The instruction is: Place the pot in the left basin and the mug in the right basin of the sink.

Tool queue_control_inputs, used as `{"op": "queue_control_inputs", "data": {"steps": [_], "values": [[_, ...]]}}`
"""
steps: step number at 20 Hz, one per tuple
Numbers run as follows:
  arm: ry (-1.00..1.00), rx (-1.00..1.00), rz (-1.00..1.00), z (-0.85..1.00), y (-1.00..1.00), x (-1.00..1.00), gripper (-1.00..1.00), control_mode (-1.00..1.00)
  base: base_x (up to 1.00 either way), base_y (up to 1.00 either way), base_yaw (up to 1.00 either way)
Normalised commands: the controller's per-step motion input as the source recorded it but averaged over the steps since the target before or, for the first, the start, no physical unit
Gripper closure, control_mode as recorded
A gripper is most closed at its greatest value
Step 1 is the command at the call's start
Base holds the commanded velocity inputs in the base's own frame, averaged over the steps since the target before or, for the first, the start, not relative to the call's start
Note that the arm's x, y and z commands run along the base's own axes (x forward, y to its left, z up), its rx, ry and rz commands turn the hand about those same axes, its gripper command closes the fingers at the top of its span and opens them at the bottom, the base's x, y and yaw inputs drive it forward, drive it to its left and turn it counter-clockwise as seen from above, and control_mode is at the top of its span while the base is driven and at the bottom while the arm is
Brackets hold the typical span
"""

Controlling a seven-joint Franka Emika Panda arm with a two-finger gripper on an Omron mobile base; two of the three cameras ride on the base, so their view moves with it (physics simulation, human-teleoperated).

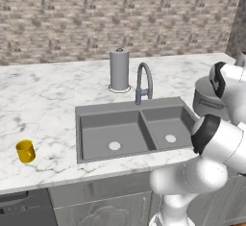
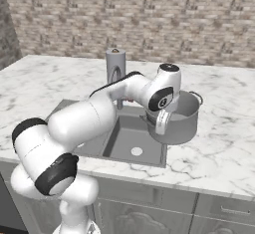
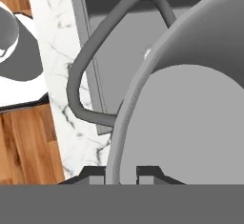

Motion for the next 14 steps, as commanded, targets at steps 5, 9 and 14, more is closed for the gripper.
{"op": "queue_control_inputs", "data": {"steps": [5, 9, 14], "values": [[0.07, 0.00, 0.14, 0.02, 0.51, 0.00, 1.00, -1.00, 0.00, 0.00, 0.00], [0.04, 0.00, 0.14, 0.01, 0.56, 0.00, 1.00, -1.00, 0.00, 0.00, 0.00], [0.01, 0.00, 0.13, 0.00, 0.53, 0.00, 1.00, -1.00, 0.00, 0.00, 0.00]]}}
